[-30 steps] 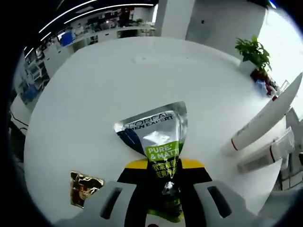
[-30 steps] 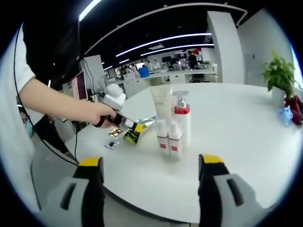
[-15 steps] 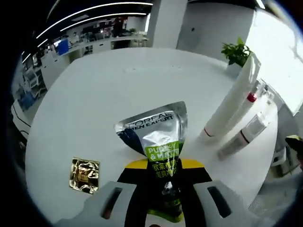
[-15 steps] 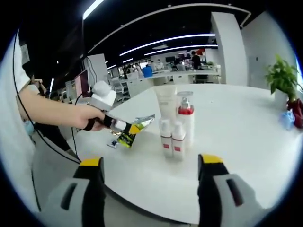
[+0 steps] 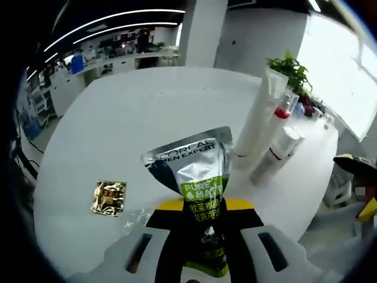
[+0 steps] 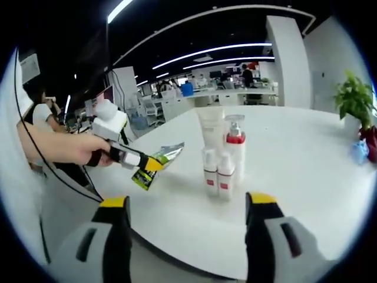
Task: Arrange the skincare products in the storage area until every visible bottle or jar stands upright without overlapping.
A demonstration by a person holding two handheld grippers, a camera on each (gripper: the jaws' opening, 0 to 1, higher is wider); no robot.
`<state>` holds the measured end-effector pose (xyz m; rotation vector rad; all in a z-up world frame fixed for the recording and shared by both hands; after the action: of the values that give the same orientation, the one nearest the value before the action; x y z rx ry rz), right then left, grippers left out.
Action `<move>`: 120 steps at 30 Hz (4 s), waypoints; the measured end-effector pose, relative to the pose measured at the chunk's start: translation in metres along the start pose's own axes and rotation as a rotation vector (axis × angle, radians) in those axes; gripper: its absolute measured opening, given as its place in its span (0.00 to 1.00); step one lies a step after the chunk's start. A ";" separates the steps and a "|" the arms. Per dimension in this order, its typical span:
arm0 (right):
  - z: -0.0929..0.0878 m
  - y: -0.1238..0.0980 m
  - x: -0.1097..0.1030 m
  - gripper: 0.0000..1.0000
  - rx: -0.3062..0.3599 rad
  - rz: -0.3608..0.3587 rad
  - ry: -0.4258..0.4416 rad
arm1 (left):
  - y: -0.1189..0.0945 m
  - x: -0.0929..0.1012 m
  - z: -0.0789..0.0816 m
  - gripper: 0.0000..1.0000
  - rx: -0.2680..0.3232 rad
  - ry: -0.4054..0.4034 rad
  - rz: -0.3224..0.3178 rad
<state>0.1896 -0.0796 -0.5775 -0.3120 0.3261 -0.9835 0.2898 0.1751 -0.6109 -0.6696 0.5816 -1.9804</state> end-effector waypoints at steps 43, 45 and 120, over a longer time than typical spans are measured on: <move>0.028 0.013 -0.020 0.62 0.179 0.302 0.476 | -0.077 0.090 -0.001 0.19 0.139 0.273 -0.268; 0.029 0.014 -0.021 0.58 0.192 0.307 0.495 | -0.080 0.095 -0.002 0.19 0.142 0.299 -0.273; 0.058 0.001 -0.035 0.29 0.338 0.690 0.627 | -0.135 0.075 0.024 0.00 0.389 -0.117 -0.851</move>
<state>0.1957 -0.0435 -0.5212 0.4169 0.7647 -0.4112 0.1907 0.1671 -0.4905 -0.8572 -0.2245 -2.6995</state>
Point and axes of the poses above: the point that each gripper's makers call its tool centre point, and the gripper's own axes: y roughly forward along the fingers, x roughly to its right, z roughly out of its top, the point moved 10 cm from there along -y, roughly backward along the fingers, and after that the axes turned 2 degrees about -z, right-handed, at the moved point
